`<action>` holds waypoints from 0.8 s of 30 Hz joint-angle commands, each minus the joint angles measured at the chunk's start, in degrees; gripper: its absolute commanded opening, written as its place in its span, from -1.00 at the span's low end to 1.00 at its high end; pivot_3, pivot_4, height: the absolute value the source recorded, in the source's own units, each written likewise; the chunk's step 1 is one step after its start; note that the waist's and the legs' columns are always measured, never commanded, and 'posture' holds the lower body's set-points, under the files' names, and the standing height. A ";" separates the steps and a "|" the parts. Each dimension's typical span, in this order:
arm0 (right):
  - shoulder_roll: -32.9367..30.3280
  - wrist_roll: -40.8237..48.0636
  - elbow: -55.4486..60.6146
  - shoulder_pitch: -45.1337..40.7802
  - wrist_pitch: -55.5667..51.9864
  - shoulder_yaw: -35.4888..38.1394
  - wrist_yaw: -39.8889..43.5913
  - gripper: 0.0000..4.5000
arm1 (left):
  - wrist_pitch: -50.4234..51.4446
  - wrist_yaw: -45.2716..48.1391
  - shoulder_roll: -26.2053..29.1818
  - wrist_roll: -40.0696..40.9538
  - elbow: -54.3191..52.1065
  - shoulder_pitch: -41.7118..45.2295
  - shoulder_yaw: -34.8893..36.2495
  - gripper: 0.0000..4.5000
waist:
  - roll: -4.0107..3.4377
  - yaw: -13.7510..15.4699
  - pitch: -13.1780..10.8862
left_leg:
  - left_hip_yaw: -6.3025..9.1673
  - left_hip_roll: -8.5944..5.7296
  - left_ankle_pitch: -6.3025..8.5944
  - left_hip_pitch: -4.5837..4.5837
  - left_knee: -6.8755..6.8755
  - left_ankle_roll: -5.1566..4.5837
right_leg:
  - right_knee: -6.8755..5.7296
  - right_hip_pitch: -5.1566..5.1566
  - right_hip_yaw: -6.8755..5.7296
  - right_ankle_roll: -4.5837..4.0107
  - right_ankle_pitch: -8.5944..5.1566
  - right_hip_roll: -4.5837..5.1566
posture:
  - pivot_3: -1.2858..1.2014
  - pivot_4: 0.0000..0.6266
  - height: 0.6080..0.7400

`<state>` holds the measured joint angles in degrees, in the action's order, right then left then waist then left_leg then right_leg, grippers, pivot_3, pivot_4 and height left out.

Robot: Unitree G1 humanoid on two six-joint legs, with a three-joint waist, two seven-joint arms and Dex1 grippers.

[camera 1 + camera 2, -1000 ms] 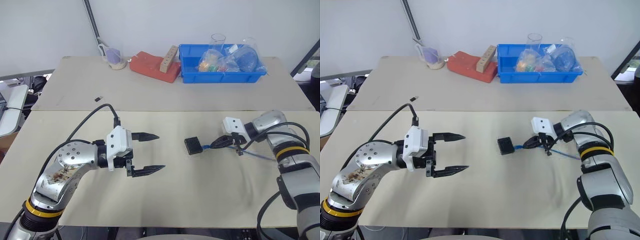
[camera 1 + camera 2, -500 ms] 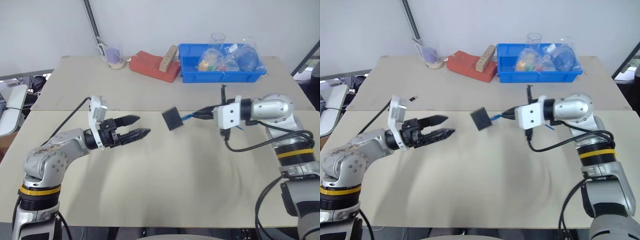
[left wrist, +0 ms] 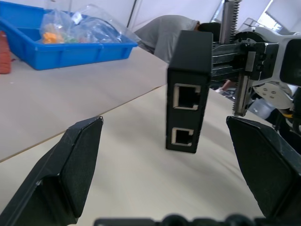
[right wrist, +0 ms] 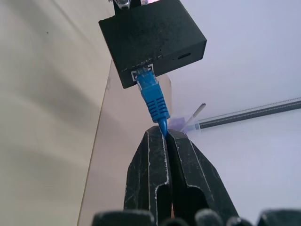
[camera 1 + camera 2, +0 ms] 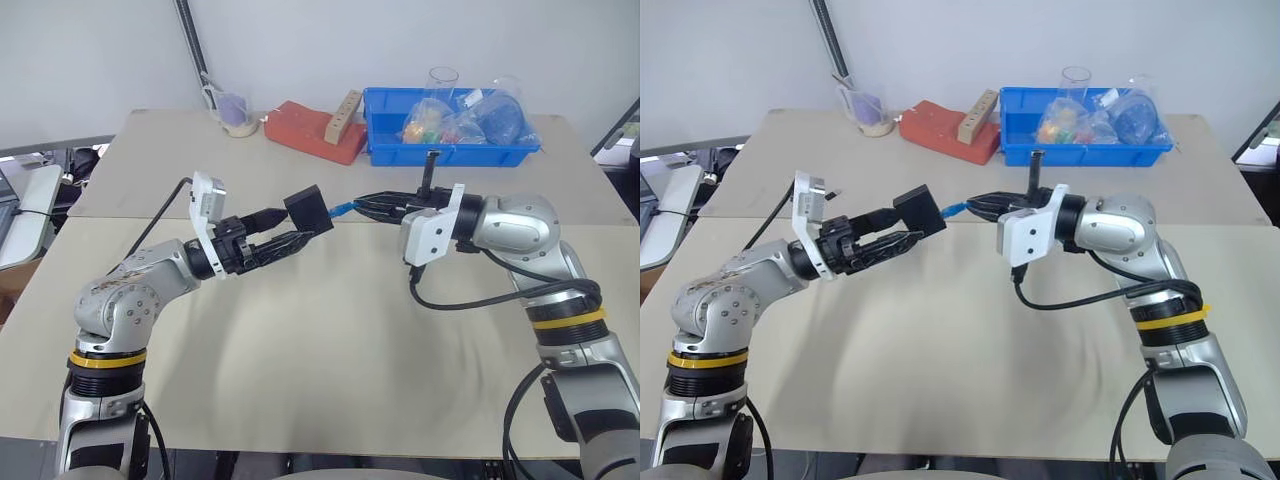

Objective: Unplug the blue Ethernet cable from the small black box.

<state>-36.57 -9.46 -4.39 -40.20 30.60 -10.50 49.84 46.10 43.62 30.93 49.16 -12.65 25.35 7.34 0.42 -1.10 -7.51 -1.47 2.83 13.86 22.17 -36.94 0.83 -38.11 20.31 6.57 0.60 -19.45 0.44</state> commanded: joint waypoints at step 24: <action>-5.61 26.47 9.22 -5.12 -36.85 -1.12 22.11 0.37 | -9.69 17.37 5.86 -9.35 0.71 6.83 -7.59 -0.79 | 0.00 0.11 0.00 | -0.01 -0.02 0.00 0.01 0.01 -0.01 | 0.03 -0.02 -0.01 -0.01 0.00 0.01 | 0.03 -0.52 1.00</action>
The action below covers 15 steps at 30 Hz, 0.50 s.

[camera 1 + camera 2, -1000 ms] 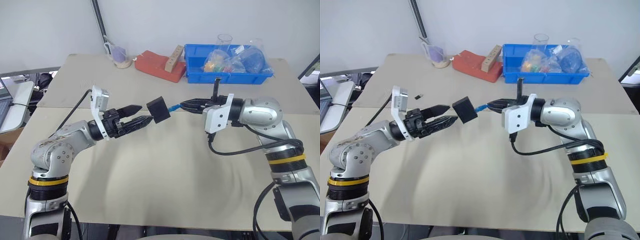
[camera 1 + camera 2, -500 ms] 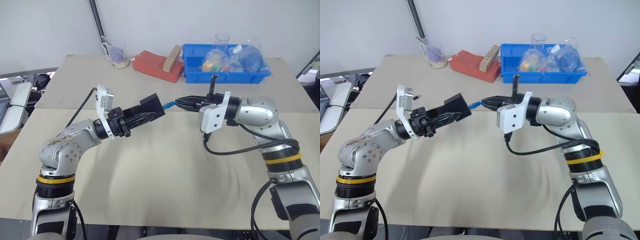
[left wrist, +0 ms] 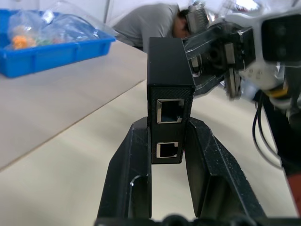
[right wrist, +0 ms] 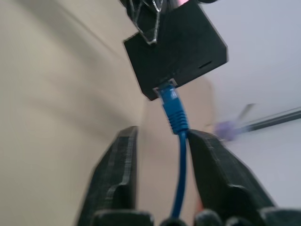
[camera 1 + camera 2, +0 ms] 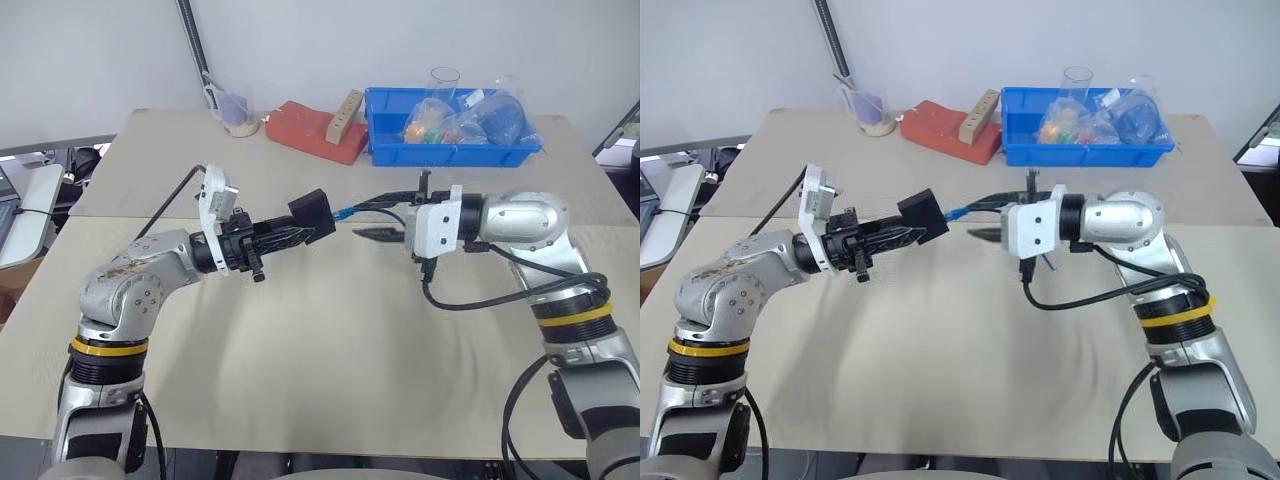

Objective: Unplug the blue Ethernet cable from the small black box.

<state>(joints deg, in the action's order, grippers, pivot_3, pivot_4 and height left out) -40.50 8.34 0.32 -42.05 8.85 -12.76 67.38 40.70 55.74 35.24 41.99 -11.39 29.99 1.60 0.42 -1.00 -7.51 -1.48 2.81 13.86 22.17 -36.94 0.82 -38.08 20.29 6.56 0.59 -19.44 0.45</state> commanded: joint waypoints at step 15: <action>-2.11 21.75 7.10 -8.26 -51.43 2.25 7.03 0.34 | -9.11 14.12 2.31 -6.58 2.18 5.01 -4.84 -0.79 | 0.00 0.10 0.00 | 0.00 -0.03 0.03 0.16 0.00 -0.06 | 0.04 0.19 -0.01 -0.01 0.00 -0.05 | 0.03 -0.52 1.00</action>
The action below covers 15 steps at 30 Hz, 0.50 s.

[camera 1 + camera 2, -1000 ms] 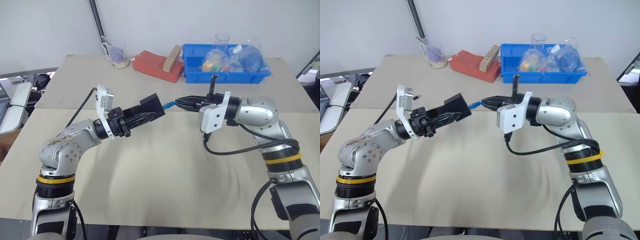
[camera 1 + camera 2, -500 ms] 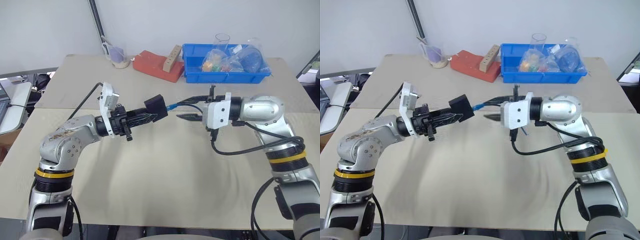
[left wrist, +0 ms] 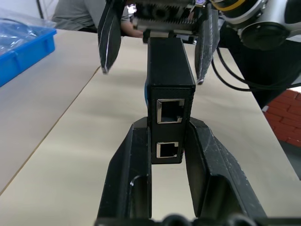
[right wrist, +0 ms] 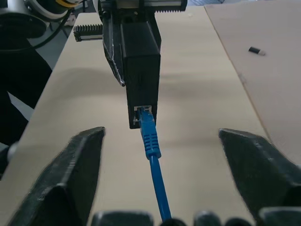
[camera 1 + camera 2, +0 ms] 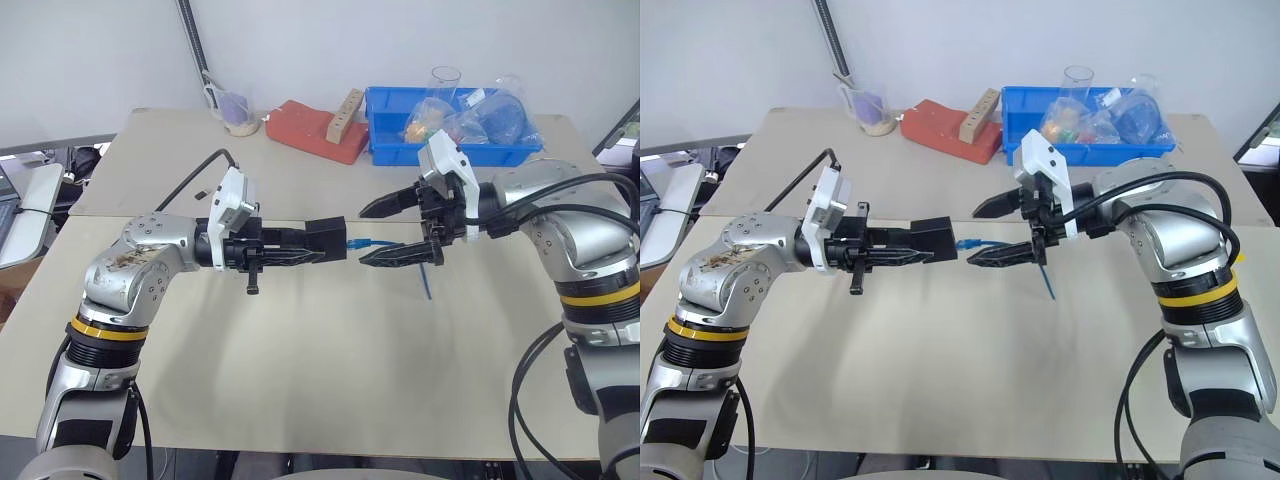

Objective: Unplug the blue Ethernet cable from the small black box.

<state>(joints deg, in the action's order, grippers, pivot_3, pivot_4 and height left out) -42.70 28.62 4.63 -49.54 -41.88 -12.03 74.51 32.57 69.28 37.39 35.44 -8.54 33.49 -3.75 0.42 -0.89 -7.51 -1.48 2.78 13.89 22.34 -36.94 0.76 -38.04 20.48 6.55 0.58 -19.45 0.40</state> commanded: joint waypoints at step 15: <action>2.54 0.04 3.85 0.17 0.18 0.64 -1.02 -0.11 | -1.59 1.32 -0.86 -1.54 0.54 2.84 0.49 -0.79 | 0.00 0.01 0.00 | 0.00 -0.01 0.00 0.02 0.00 0.00 | -0.01 0.03 0.00 0.00 0.00 -0.03 | 0.03 -0.52 1.00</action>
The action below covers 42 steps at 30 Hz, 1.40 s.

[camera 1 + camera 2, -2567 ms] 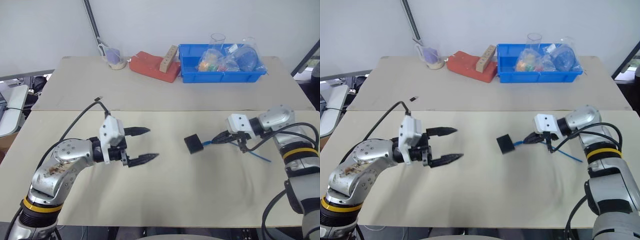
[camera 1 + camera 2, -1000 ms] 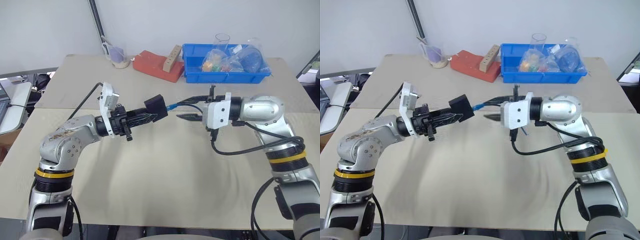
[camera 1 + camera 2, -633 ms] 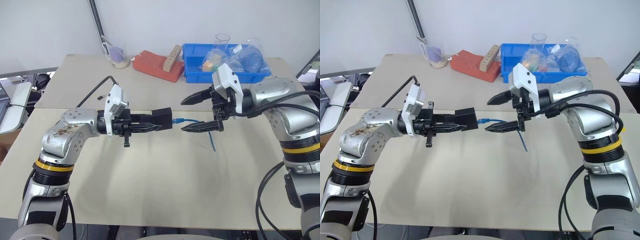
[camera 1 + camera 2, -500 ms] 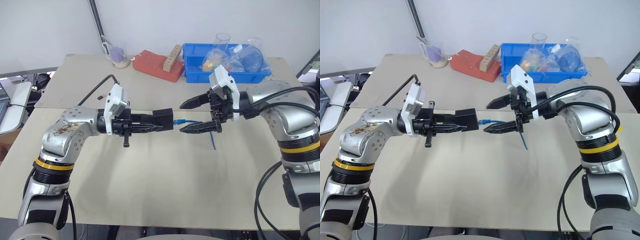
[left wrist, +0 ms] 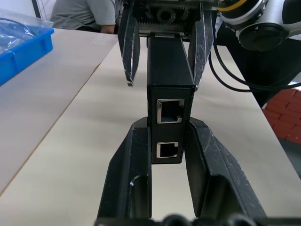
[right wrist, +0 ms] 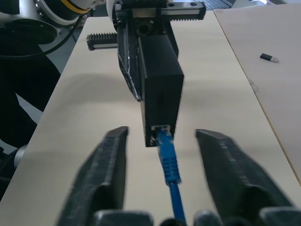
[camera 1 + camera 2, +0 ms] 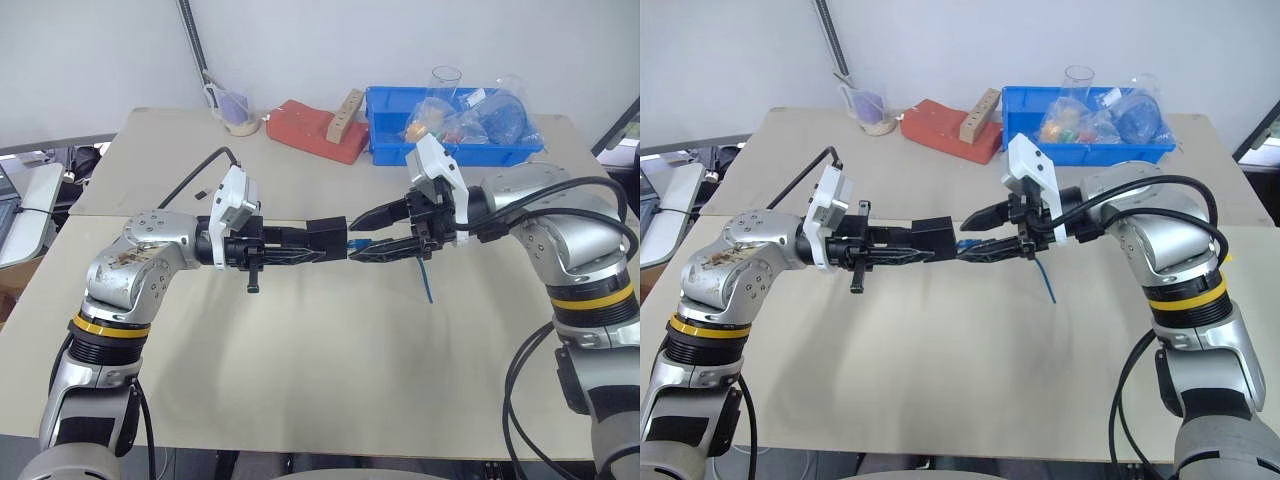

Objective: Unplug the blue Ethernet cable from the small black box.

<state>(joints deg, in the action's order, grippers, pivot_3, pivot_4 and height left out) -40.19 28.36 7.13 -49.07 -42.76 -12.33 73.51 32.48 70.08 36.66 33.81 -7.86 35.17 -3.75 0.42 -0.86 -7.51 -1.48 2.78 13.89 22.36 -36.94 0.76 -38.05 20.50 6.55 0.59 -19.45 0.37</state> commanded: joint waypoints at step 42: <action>-2.22 -1.36 -0.76 0.13 2.98 -0.74 6.45 -0.98 | -2.60 3.73 0.19 -1.45 -1.36 -0.30 -0.50 -0.79 | 0.00 -0.01 0.00 | 0.00 0.00 0.00 0.00 0.01 0.00 | 0.01 0.02 0.01 0.00 0.00 -0.03 | 0.03 -0.52 1.00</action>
<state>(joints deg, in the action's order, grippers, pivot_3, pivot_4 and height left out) -41.35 27.09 5.57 -48.30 -40.84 -13.26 78.78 31.86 72.90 35.97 32.78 -8.00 34.89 -4.49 0.42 -0.87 -7.52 -1.48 2.78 13.89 22.36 -36.94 0.76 -38.04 20.52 6.56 0.59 -19.45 0.34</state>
